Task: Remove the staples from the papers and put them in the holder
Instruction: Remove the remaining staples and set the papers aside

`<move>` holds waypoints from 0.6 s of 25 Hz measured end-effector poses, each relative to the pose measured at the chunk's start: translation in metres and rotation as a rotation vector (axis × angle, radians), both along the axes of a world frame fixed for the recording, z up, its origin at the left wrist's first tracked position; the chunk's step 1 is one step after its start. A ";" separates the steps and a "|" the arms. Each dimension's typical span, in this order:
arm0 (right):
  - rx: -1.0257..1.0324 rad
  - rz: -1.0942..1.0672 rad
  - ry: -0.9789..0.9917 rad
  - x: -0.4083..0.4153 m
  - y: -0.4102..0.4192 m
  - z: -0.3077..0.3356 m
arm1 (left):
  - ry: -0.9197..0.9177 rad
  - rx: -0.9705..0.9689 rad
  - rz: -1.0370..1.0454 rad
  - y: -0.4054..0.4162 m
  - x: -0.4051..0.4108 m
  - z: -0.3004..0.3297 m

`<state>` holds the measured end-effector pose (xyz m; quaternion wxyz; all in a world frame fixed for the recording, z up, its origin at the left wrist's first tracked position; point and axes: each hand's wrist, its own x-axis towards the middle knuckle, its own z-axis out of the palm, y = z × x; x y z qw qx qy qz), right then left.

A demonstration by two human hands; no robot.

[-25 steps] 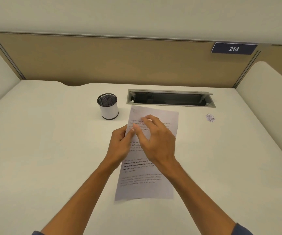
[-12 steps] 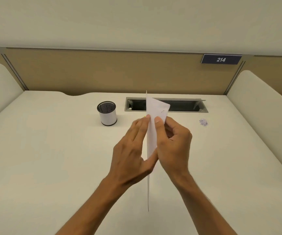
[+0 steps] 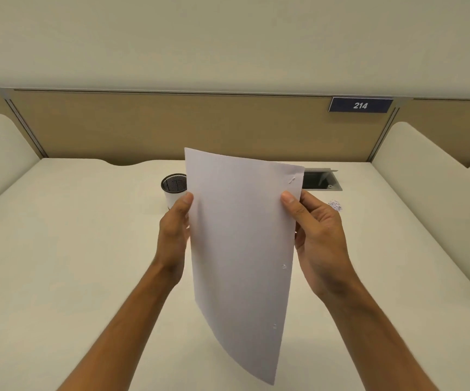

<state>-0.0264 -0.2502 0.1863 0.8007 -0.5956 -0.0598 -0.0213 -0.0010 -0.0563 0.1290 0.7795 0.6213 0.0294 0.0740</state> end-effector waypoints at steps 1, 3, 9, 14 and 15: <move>0.016 0.011 0.014 0.000 -0.002 0.000 | 0.015 -0.084 -0.031 0.002 -0.002 0.001; 0.035 0.021 0.037 0.001 -0.006 0.000 | 0.017 -0.142 -0.038 0.007 -0.006 0.002; 0.049 -0.022 0.048 0.006 -0.012 0.001 | -0.011 -0.193 0.006 0.020 -0.015 0.002; 0.054 -0.039 0.056 0.011 -0.011 0.000 | 0.005 -0.202 0.030 0.026 -0.016 0.002; 0.056 -0.042 0.057 0.011 -0.011 -0.001 | 0.007 -0.204 0.031 0.027 -0.015 0.002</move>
